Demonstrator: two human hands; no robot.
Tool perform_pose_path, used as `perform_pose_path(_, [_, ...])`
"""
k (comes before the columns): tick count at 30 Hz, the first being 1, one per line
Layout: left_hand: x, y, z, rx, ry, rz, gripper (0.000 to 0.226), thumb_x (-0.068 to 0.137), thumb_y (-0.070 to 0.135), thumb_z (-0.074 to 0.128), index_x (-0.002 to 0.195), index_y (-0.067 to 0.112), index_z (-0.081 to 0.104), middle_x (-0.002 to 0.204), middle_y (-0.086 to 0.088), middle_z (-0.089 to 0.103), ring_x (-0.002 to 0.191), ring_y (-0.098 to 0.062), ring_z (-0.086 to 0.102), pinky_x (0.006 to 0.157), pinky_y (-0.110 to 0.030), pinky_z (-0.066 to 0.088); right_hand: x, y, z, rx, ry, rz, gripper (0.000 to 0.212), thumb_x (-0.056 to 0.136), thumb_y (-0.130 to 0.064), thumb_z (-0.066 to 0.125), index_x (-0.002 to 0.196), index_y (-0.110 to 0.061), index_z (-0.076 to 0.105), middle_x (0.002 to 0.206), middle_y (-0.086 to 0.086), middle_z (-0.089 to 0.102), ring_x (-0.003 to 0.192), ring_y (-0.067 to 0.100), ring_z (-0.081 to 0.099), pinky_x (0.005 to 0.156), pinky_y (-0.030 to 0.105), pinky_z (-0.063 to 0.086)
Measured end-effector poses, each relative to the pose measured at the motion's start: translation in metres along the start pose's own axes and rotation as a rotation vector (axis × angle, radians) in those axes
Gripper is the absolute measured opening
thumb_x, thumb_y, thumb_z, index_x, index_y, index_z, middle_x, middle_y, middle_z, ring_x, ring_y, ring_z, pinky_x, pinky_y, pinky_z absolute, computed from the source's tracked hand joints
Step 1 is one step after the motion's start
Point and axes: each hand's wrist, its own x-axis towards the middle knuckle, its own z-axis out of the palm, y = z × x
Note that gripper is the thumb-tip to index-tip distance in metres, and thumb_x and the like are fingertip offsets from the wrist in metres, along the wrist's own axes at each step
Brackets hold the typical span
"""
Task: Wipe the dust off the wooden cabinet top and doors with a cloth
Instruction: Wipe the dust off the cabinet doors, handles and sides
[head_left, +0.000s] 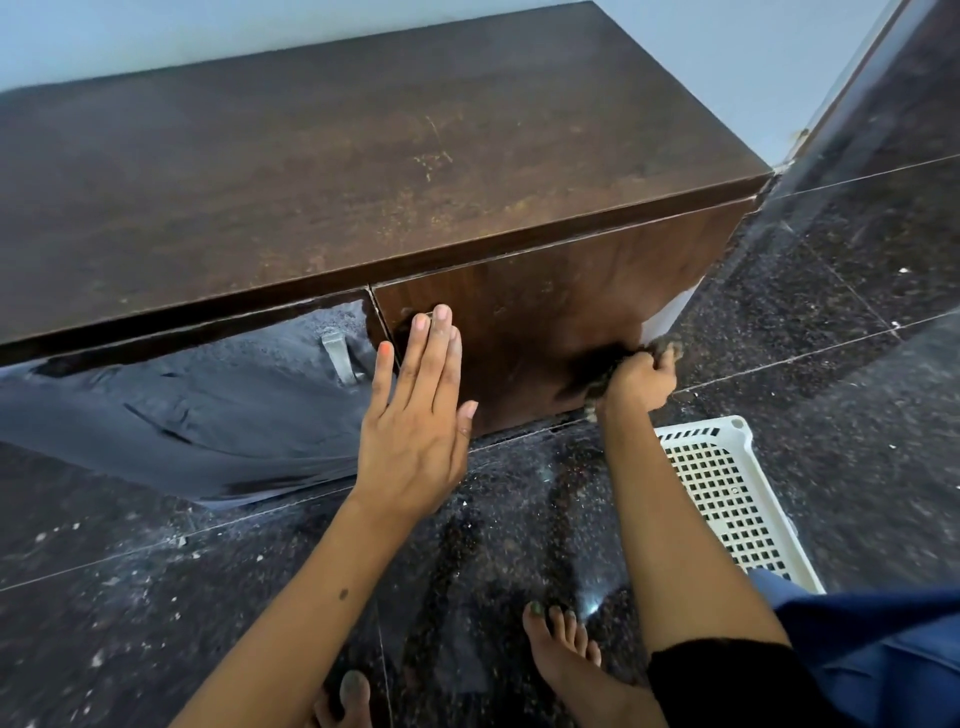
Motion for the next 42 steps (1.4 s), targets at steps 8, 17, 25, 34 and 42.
perform_pose_path(8, [-0.001,-0.001,-0.003,0.01,-0.015,0.008,0.059,0.098,0.03,0.026,0.147,0.0,0.018,0.157,-0.013,0.01,0.146,-0.025,0.006,0.119,-0.043,0.001,-0.002,0.003,0.005,0.114,0.003,0.004,0.068,0.095,-0.061,0.02,0.15,-0.022,0.02,0.158,-0.002,0.012,0.146,0.015,0.004,0.118,0.034,-0.001])
perform_pose_path(17, [-0.001,0.002,0.0,-0.006,-0.018,-0.016,0.058,0.098,0.03,0.024,0.147,0.0,0.018,0.157,-0.013,0.01,0.146,-0.025,0.006,0.118,-0.042,-0.001,-0.048,-0.063,-0.02,0.849,0.26,-0.214,0.06,0.099,-0.044,0.034,0.15,-0.014,0.021,0.158,0.004,0.017,0.145,0.02,0.014,0.117,0.031,0.008])
perform_pose_path(25, [-0.001,0.002,-0.002,-0.004,-0.016,-0.018,0.059,0.096,0.029,0.026,0.147,0.0,0.019,0.157,-0.013,0.01,0.146,-0.024,0.006,0.118,-0.042,0.0,-0.092,-0.222,-0.142,1.255,0.926,-0.595,0.051,0.087,0.003,0.041,0.137,-0.01,0.049,0.139,0.013,0.049,0.127,0.029,0.048,0.108,0.025,0.034])
perform_pose_path(34, [-0.001,0.002,-0.004,-0.017,-0.017,-0.015,0.058,0.097,0.029,0.026,0.147,0.0,0.02,0.157,-0.012,0.011,0.146,-0.024,0.006,0.118,-0.042,0.0,-0.136,-0.232,-0.143,1.073,1.298,-0.992,0.052,0.082,0.013,0.042,0.133,0.004,0.048,0.144,0.018,0.041,0.131,0.024,0.039,0.106,0.017,0.024])
perform_pose_path(42, [-0.001,0.001,-0.005,-0.008,-0.029,-0.019,0.059,0.096,0.029,0.027,0.147,0.0,0.021,0.157,-0.012,0.012,0.146,-0.023,0.007,0.118,-0.043,0.0,-0.087,-0.216,-0.159,0.938,1.17,-0.742,0.054,0.087,0.008,0.04,0.14,-0.002,0.04,0.147,0.02,0.036,0.135,0.032,0.035,0.111,0.032,0.025])
